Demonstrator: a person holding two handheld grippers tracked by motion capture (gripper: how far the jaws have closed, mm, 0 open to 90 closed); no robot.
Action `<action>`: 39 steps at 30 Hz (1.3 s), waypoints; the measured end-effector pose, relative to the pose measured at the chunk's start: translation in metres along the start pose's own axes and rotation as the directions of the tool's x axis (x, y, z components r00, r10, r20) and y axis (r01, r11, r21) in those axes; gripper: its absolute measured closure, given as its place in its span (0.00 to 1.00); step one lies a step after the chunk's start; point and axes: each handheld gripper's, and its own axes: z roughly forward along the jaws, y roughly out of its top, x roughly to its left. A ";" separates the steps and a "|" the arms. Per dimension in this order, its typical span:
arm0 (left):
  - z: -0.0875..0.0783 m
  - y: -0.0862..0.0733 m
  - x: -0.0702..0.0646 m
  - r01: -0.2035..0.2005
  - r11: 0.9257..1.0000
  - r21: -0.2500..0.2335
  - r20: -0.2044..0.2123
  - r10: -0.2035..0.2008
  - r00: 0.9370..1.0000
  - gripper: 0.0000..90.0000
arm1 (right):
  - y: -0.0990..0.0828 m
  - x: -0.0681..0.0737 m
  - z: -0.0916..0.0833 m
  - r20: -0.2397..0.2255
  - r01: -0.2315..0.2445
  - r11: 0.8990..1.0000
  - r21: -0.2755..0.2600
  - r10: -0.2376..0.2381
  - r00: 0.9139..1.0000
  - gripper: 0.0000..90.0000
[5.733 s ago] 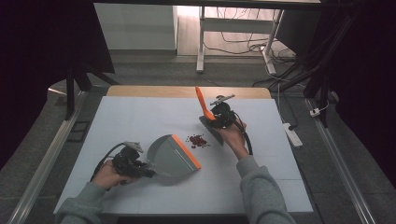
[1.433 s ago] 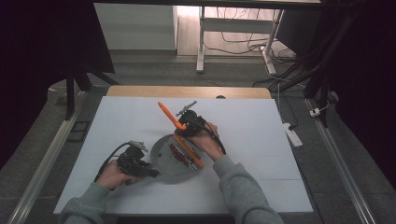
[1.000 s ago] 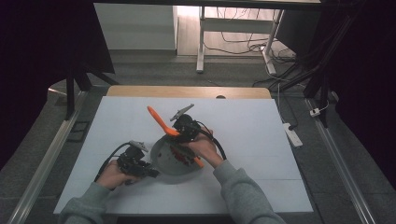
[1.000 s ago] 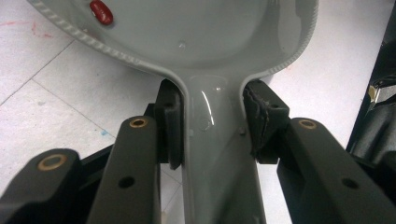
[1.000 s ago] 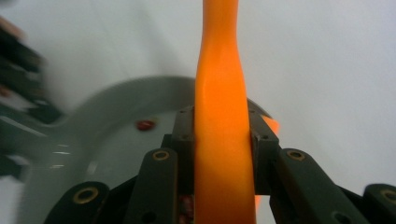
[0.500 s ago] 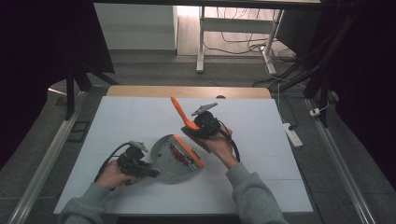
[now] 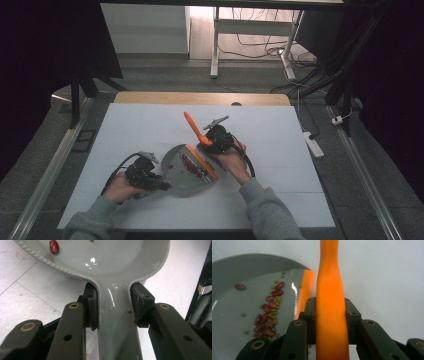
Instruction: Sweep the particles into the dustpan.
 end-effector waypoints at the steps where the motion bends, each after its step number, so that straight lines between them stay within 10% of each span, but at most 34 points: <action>1: 0.000 0.000 0.000 0.000 1.000 0.000 0.000 0.000 1.000 0.68 | 0.001 0.003 0.001 -0.005 0.003 1.000 0.000 -0.003 1.000 0.78; 17: 0.001 0.000 0.000 0.002 1.000 0.002 0.000 -0.002 1.000 0.68 | 0.012 0.030 -0.001 -0.196 -0.029 0.996 -0.079 0.013 0.981 0.78; 39: 0.002 -0.001 0.000 0.005 1.000 0.003 0.001 -0.005 1.000 0.68 | -0.010 -0.002 -0.018 -0.074 -0.072 0.993 -0.089 0.066 0.995 0.78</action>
